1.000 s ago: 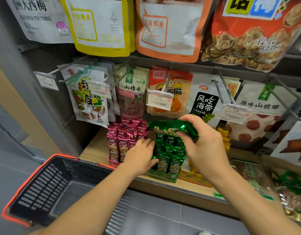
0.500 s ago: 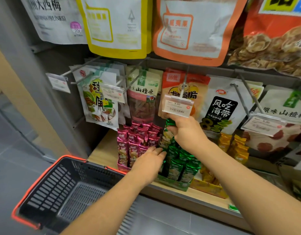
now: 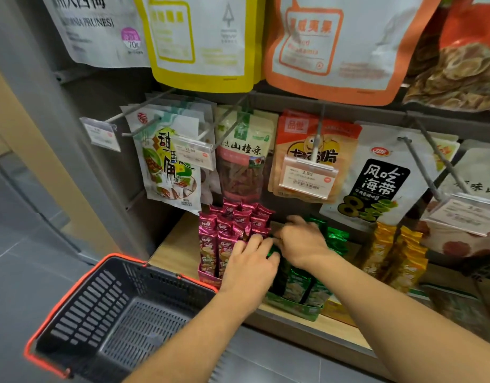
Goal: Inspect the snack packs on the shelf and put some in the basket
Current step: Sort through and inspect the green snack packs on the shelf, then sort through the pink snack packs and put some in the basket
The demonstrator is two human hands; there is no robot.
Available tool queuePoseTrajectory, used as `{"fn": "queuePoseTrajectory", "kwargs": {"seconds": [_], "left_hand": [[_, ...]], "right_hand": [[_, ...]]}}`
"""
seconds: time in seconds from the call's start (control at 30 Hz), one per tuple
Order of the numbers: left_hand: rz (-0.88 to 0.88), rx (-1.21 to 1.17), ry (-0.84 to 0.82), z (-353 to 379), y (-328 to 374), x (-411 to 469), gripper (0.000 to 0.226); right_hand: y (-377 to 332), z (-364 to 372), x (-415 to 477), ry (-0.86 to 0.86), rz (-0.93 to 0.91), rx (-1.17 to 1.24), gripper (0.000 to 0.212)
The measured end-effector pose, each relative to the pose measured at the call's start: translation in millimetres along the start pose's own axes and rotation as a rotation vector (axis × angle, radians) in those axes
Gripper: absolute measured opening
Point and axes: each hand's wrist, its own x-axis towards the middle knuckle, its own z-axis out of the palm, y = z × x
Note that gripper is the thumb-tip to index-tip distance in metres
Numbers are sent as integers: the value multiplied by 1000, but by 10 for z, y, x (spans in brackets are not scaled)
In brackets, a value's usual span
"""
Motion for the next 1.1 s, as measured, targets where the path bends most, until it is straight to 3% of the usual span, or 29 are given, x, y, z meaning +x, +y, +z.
{"fn": "queuePoseTrajectory", "kwargs": {"seconds": [0.17, 0.27, 0.37, 0.53, 0.6, 0.67, 0.77, 0.9, 1.1], "left_hand": [[-28, 11, -7, 88, -23, 113, 43], [-31, -15, -58, 141, -28, 190, 44], [-47, -44, -54, 140, -47, 252, 53], [16, -199, -213, 55, -147, 278, 74], [-6, -405, -155, -52, -245, 262, 71], [-127, -543, 15, -147, -405, 244, 56], [-265, -401, 120, -159, -634, 186, 38], [-160, -171, -91, 4, -581, 106, 47], [-65, -22, -76, -9, -453, 132, 31]], "right_hand": [[112, 67, -112, -41, -122, 53, 48], [135, 116, -316, 182, -84, 219, 47], [112, 157, -513, 351, -31, 219, 37], [3, 259, -728, 333, -69, 170, 42], [-27, 291, -778, 349, -56, 152, 45], [-55, 317, -807, 366, -26, 123, 43], [-103, 329, -816, 344, 28, 127, 43], [-211, 286, -859, 456, -39, 172, 33], [-341, 374, -938, 547, -198, 339, 36]]}}
